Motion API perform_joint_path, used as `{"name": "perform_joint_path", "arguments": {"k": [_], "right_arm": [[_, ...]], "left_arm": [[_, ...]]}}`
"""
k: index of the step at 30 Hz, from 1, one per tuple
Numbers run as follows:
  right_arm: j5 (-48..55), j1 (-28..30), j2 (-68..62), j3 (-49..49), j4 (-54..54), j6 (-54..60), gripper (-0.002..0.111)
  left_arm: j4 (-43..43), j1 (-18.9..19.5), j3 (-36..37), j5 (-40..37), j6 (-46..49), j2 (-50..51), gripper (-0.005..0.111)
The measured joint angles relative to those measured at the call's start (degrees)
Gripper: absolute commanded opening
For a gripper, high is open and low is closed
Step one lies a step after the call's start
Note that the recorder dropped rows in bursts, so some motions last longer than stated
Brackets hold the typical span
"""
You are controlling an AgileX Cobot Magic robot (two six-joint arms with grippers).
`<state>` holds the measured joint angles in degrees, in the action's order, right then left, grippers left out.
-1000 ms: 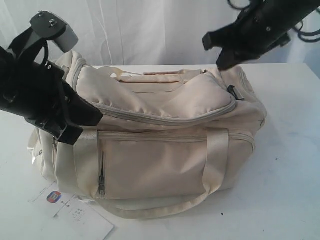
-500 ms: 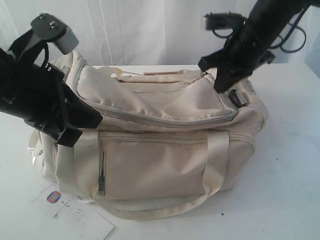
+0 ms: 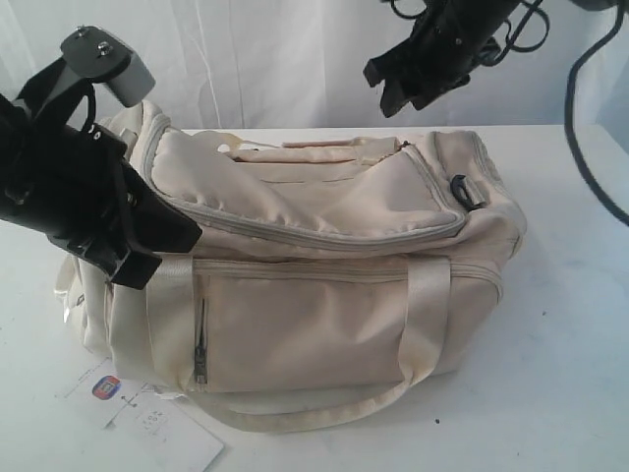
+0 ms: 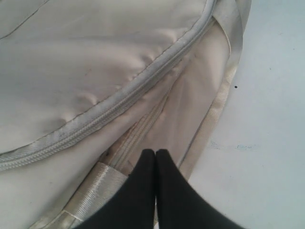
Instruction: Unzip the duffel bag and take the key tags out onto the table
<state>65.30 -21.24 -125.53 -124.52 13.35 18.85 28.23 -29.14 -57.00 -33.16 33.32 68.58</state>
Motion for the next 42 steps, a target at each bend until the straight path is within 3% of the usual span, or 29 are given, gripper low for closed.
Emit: {"name": "perform_joint_path", "arguments": {"k": [5, 9, 15, 21, 32, 34, 40, 42], "right_arm": [[-2.0, -0.8, -4.0, -0.3, -1.9, 3.3, 0.067], [-3.4, -3.6, -6.4, -0.4, -12.1, 2.8, 0.063], [-3.2, -5.3, -7.2, -0.4, -12.9, 1.7, 0.022], [-2.8, -5.3, -7.2, -3.5, -15.9, -2.1, 0.005], [-1.1, -5.3, -5.0, -5.7, -16.2, -2.3, 0.006], [-0.3, -5.3, -4.9, -5.7, -16.2, -2.3, 0.01], [2.3, -5.3, -5.1, -5.7, -16.0, -2.3, 0.061], [3.5, -5.3, -5.5, -5.7, -15.9, -2.3, 0.066]], "left_arm": [[0.0, 0.0, 0.0, 0.0, 0.0, 0.0, 0.0], [0.0, 0.0, 0.0, 0.0, 0.0, 0.0, 0.0], [0.0, 0.0, 0.0, 0.0, 0.0, 0.0, 0.0], [0.0, 0.0, 0.0, -0.2, 0.0, 0.0, 0.0], [0.0, 0.0, 0.0, -0.2, 0.0, 0.0, 0.0], [0.0, 0.0, 0.0, -0.2, 0.0, 0.0, 0.0], [0.0, 0.0, 0.0, -0.4, 0.0, 0.0, 0.0], [0.0, 0.0, 0.0, -0.4, 0.0, 0.0, 0.0]]}}
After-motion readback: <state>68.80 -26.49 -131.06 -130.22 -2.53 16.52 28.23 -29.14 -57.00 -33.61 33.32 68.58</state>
